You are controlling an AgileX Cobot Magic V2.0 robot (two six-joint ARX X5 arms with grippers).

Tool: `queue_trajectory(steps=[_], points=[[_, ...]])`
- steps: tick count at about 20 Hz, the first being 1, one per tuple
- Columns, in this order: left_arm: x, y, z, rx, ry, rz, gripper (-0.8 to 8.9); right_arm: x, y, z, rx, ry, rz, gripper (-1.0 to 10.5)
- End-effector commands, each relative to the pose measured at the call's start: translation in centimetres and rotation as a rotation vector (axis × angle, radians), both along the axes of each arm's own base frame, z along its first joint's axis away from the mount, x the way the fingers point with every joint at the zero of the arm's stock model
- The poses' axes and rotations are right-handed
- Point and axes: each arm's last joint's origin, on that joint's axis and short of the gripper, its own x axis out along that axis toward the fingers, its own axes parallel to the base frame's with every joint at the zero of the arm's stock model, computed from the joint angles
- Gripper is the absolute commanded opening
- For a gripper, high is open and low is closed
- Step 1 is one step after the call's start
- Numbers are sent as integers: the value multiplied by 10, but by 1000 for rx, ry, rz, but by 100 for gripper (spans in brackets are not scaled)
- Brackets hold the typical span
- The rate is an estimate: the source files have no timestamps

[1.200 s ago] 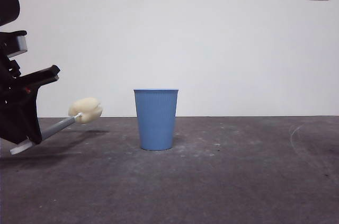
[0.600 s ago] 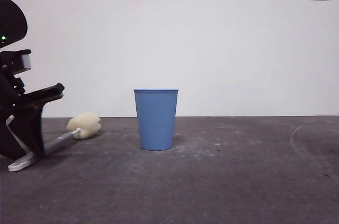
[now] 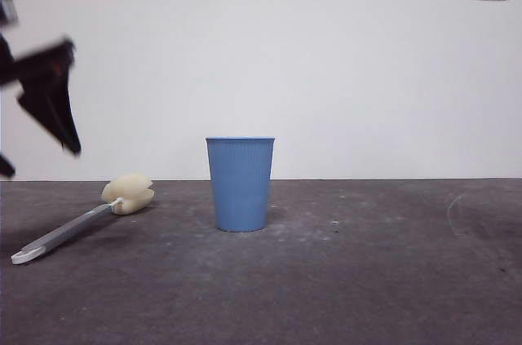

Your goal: Pick up the cup brush,pick up the cup,insert the brush into the cup,clean the cup,put the cup brush back,put the cup back to the fixed position on the table

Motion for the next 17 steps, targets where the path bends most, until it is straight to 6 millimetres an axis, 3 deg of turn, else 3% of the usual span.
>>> queue_trajectory(steps=[1,5,10,17], points=[[-21,3,23,-71,-94,-40,383,10,17,-34,-23,-19,-2,-18],[-68,12,60,-140,-279,-88,382,30,30,-99,41,-19,-54,-17],[-114,23,70,-132,-348,-104,381,67,10,-170,97,79,-95,-17],[-119,23,70,-142,-339,-128,381,114,-7,-209,121,138,-80,-17]])
